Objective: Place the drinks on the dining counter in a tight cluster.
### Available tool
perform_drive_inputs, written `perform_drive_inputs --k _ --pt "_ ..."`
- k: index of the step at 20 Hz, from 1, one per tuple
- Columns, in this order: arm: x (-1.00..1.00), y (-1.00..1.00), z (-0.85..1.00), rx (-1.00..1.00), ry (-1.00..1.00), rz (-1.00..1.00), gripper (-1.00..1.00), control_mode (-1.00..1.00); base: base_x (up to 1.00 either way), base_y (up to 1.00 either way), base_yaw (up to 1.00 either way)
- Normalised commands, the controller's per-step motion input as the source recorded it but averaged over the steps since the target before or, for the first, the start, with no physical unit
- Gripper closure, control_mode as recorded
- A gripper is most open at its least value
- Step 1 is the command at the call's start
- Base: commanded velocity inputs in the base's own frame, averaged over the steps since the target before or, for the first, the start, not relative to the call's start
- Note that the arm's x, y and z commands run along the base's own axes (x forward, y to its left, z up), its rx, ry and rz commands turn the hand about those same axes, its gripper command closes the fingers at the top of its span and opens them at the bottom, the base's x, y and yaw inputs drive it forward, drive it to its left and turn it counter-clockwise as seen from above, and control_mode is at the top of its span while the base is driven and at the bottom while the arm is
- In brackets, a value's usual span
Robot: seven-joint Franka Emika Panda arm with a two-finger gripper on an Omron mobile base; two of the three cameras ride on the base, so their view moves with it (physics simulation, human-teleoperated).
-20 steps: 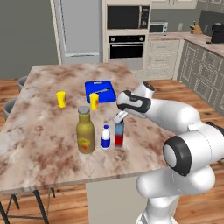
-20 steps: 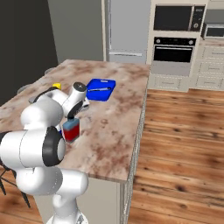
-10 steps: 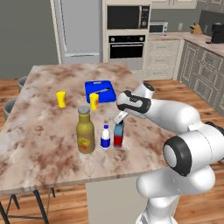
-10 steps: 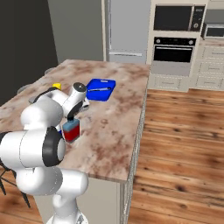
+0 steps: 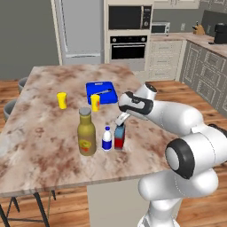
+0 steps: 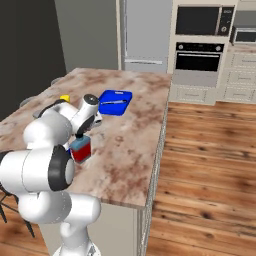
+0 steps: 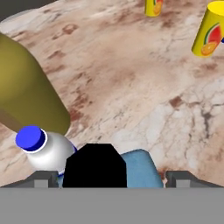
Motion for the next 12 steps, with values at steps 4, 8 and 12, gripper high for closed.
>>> perform_drive_inputs --k 4,8,12 --pt "-0.19 0.0 0.51 -0.02 0.0 -0.07 -1.0 -1.0 0.0 0.0 0.0" --pt "-0.43 0.0 0.66 -0.04 0.0 -0.2 -1.0 -1.0 0.0 0.0 0.0" --pt "-0.68 0.0 0.6 -0.06 0.01 -0.34 -1.0 -1.0 0.0 0.0 0.0"
